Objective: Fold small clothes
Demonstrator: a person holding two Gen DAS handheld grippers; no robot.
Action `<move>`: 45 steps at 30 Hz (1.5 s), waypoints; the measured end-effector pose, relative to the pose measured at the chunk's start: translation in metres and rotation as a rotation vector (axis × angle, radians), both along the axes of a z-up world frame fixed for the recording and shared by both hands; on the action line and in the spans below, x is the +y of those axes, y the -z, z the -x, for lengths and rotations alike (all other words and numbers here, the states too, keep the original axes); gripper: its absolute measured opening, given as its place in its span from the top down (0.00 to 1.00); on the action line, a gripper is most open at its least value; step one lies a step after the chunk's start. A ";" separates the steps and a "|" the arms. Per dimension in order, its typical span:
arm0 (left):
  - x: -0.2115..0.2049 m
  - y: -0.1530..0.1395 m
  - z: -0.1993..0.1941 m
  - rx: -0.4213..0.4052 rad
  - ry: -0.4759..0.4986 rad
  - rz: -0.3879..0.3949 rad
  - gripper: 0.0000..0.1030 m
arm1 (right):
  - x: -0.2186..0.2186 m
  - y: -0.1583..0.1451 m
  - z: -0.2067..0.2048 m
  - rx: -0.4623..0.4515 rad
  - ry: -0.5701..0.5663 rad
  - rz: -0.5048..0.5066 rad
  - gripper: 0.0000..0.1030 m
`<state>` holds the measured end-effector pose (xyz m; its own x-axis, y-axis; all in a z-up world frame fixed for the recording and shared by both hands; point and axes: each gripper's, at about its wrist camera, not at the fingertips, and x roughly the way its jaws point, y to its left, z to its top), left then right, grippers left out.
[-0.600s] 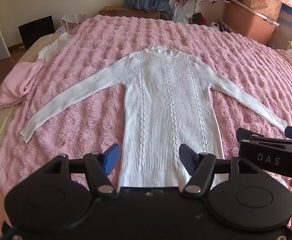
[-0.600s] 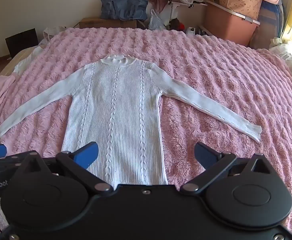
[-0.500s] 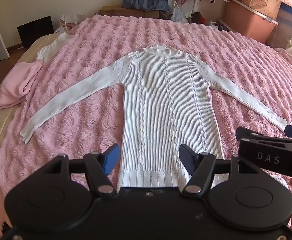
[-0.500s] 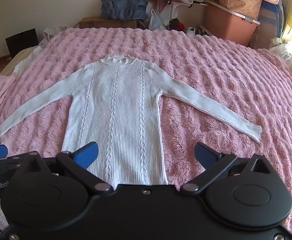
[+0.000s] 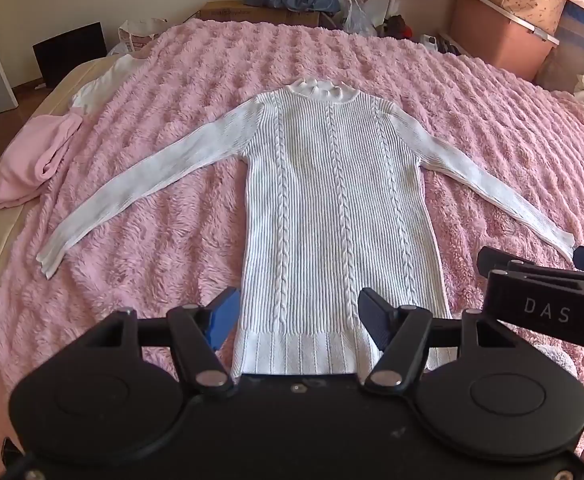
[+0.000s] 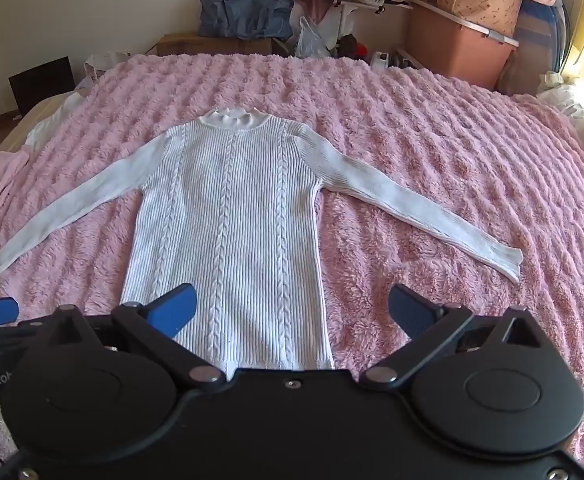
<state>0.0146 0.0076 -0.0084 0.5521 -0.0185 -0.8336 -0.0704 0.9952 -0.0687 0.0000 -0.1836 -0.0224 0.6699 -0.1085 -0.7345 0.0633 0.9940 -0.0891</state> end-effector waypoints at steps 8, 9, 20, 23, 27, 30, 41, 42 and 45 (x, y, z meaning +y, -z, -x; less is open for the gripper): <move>-0.008 -0.001 0.005 0.002 -0.002 0.001 0.33 | -0.001 0.003 0.000 0.000 0.002 0.001 0.00; -0.008 -0.001 0.005 0.002 -0.002 0.001 0.33 | -0.001 0.003 0.000 0.000 0.002 0.000 0.00; -0.007 0.000 0.003 0.010 -0.007 0.005 0.33 | 0.000 0.005 -0.001 0.002 0.001 0.001 0.00; -0.007 0.000 0.003 0.013 -0.009 0.008 0.33 | 0.000 0.005 -0.001 0.001 0.002 0.002 0.00; -0.008 0.000 0.003 0.016 -0.009 0.009 0.33 | 0.000 0.005 -0.001 0.003 0.002 0.002 0.00; -0.008 0.000 0.003 0.017 -0.010 0.010 0.33 | 0.000 0.006 -0.001 0.004 0.002 0.002 0.00; -0.009 0.002 0.002 0.024 -0.009 0.011 0.33 | 0.000 0.007 -0.002 0.005 0.002 0.002 0.00; -0.009 0.002 0.001 0.026 -0.010 0.011 0.33 | 0.000 0.007 -0.002 0.005 0.003 0.002 0.00; -0.009 0.002 0.001 0.026 -0.006 0.012 0.33 | 0.000 0.006 -0.002 0.007 0.002 0.001 0.00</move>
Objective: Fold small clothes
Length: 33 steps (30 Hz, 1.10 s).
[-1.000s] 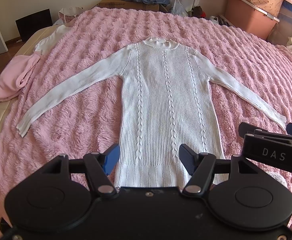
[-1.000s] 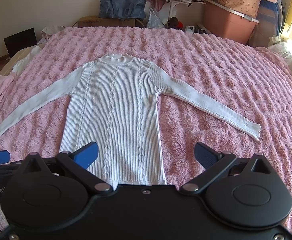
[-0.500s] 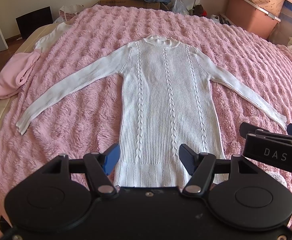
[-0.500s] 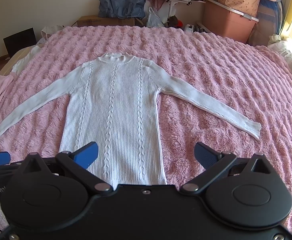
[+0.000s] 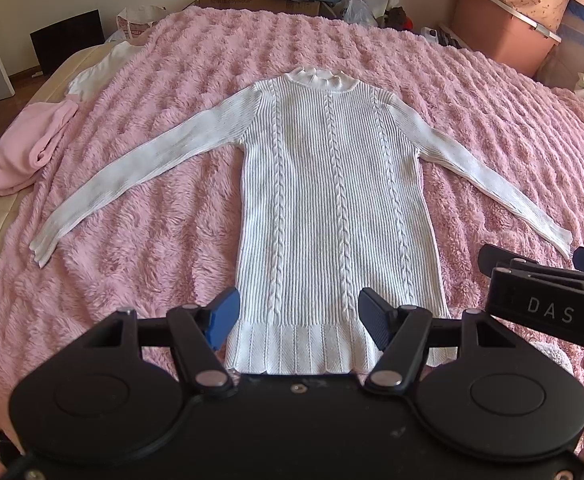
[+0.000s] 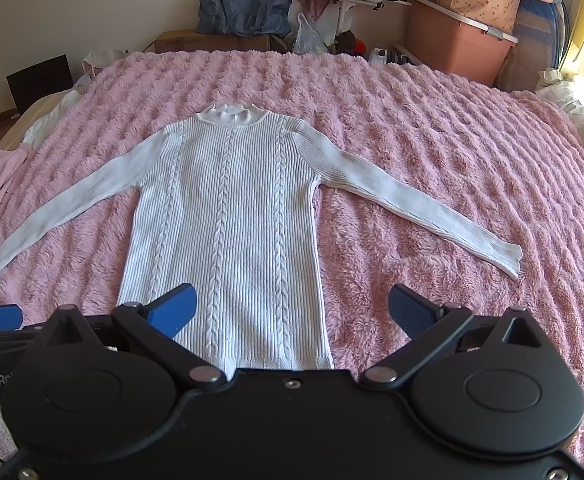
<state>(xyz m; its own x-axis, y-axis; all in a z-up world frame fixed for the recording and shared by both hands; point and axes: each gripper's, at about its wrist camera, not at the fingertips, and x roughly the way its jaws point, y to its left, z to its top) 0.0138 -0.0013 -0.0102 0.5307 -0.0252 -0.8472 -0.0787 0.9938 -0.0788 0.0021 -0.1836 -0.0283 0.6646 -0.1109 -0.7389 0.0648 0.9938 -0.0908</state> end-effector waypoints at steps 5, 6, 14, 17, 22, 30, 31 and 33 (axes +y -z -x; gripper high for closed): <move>0.000 0.000 0.000 0.000 0.002 0.000 0.33 | 0.000 0.002 0.000 -0.003 -0.001 0.001 0.00; 0.000 0.000 0.000 -0.001 0.002 0.001 0.33 | 0.000 0.002 0.000 -0.004 -0.002 0.003 0.00; -0.002 0.000 -0.001 -0.001 0.009 0.001 0.33 | 0.000 0.002 0.000 -0.004 -0.001 0.003 0.00; 0.000 0.001 -0.001 -0.001 0.009 0.001 0.33 | 0.001 0.002 0.000 -0.006 0.000 0.004 0.00; 0.001 0.002 -0.001 0.000 0.009 0.001 0.33 | 0.000 0.001 -0.001 -0.002 0.002 0.003 0.00; 0.002 0.005 -0.002 0.006 0.003 0.000 0.33 | 0.000 0.003 -0.003 0.005 0.005 0.001 0.00; 0.002 0.006 -0.003 0.006 0.002 0.001 0.33 | 0.000 0.003 -0.003 0.005 0.004 0.000 0.00; 0.002 0.007 -0.003 0.009 0.000 0.003 0.33 | 0.000 0.004 -0.003 0.006 0.003 0.000 0.00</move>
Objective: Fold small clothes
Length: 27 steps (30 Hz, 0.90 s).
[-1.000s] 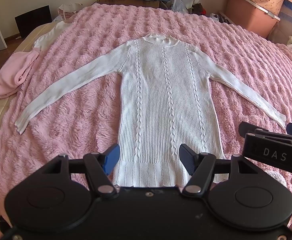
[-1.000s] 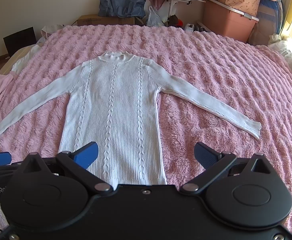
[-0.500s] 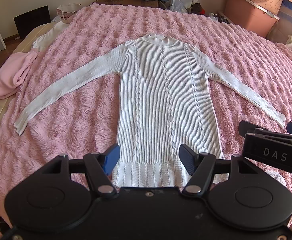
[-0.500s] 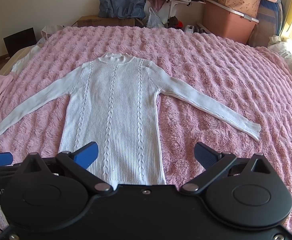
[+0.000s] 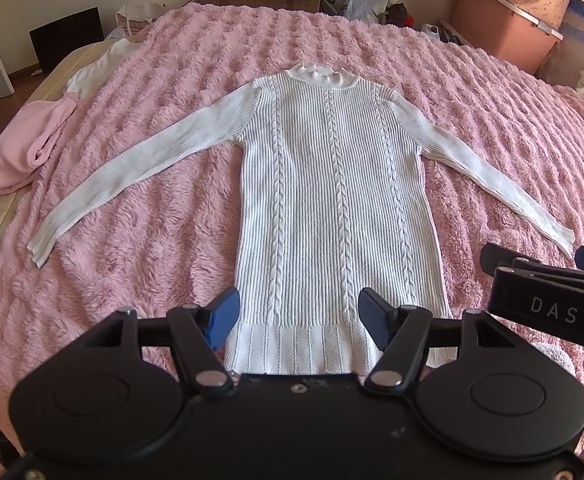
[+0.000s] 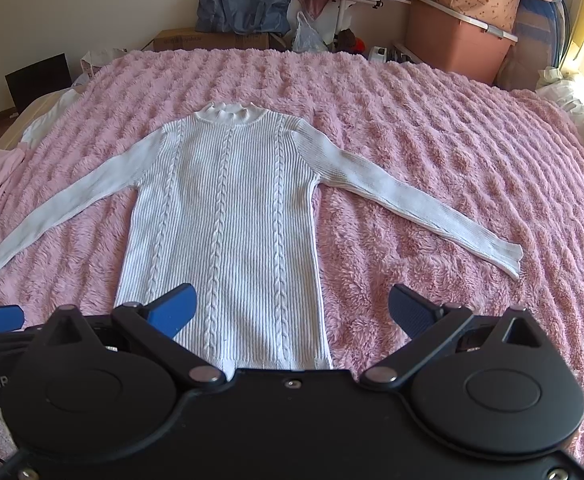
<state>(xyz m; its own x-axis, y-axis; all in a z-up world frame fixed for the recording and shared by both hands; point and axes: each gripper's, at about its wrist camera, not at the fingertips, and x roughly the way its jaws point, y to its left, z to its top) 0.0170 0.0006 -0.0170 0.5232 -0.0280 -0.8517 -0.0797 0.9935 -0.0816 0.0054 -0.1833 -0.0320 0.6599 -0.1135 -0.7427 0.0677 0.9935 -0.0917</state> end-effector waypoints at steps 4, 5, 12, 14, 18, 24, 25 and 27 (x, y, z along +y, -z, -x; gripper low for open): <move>0.001 0.004 -0.005 -0.004 0.011 0.027 0.33 | -0.001 0.003 -0.002 -0.006 -0.007 -0.002 0.00; 0.000 0.005 -0.007 -0.010 0.021 0.037 0.33 | -0.002 0.004 -0.002 -0.017 -0.005 0.006 0.00; -0.012 0.017 -0.038 -0.094 0.109 0.118 0.33 | -0.028 0.007 -0.004 -0.140 0.054 0.012 0.00; -0.019 0.021 -0.054 -0.120 0.131 0.144 0.33 | -0.039 0.010 -0.004 -0.205 0.076 0.041 0.00; -0.041 0.036 -0.102 -0.144 0.183 0.191 0.33 | -0.072 0.018 -0.017 -0.263 0.163 0.105 0.00; -0.082 0.068 -0.187 -0.179 0.247 0.256 0.33 | -0.140 0.042 -0.038 -0.281 0.359 0.059 0.00; -0.090 0.074 -0.203 -0.191 0.253 0.269 0.33 | -0.151 0.048 -0.041 -0.295 0.396 0.054 0.00; -0.107 0.088 -0.233 -0.206 0.268 0.284 0.33 | -0.175 0.062 -0.050 -0.310 0.469 0.028 0.02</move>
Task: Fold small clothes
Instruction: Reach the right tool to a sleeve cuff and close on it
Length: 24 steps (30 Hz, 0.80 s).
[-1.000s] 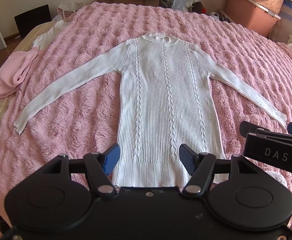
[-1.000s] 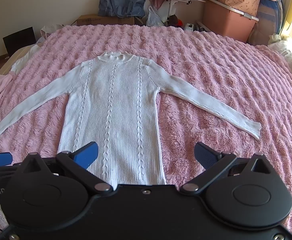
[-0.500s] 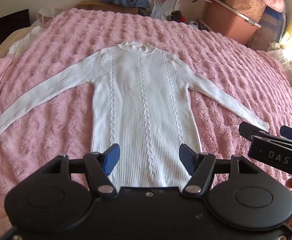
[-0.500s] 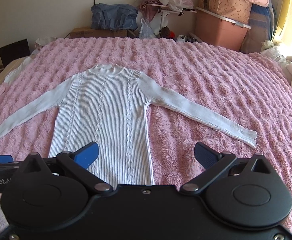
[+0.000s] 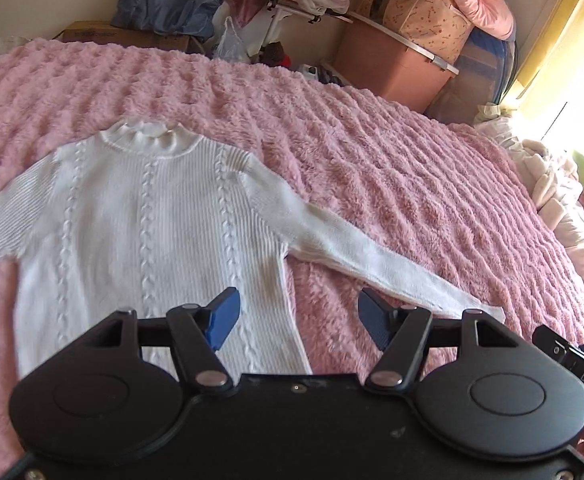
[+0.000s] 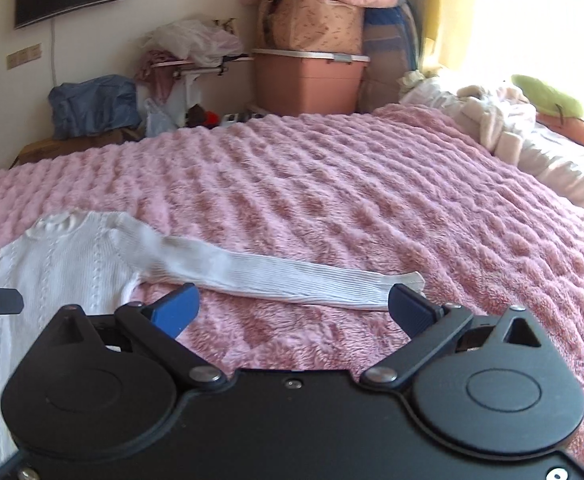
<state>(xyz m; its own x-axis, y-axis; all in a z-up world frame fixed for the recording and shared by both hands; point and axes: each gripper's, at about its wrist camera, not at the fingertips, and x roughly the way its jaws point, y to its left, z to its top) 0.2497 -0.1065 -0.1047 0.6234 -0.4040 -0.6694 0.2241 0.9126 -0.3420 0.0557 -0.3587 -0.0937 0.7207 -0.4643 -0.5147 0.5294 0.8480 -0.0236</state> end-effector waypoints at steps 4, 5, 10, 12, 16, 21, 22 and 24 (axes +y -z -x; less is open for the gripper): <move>-0.042 0.030 -0.064 -0.005 0.043 0.006 0.33 | -0.057 0.039 -0.014 -0.051 0.124 -0.175 0.24; -0.051 0.037 -0.077 0.000 0.052 0.004 0.33 | -0.069 0.048 -0.018 -0.064 0.149 -0.220 0.33; -0.095 0.078 -0.134 0.026 0.089 -0.019 0.33 | -0.120 0.091 -0.037 -0.059 0.305 -0.287 0.41; -0.110 0.088 -0.151 0.033 0.095 -0.034 0.33 | -0.136 0.101 -0.042 -0.065 0.331 -0.307 0.42; -0.133 0.107 -0.175 0.031 0.116 -0.047 0.33 | -0.164 0.118 -0.047 -0.106 0.361 -0.411 0.46; -0.155 0.130 -0.197 0.048 0.148 -0.065 0.33 | -0.181 0.139 -0.049 -0.146 0.408 -0.542 0.50; -0.159 0.136 -0.200 0.052 0.151 -0.074 0.33 | -0.183 0.142 -0.051 -0.148 0.414 -0.557 0.50; -0.163 0.143 -0.202 0.063 0.153 -0.089 0.33 | -0.187 0.145 -0.053 -0.165 0.421 -0.563 0.53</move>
<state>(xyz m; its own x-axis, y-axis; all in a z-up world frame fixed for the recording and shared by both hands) 0.4514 -0.2692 -0.2479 0.5152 -0.4284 -0.7423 0.3433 0.8967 -0.2793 0.1086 -0.5457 -0.2384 0.6280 -0.4164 -0.6574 0.7730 0.4309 0.4655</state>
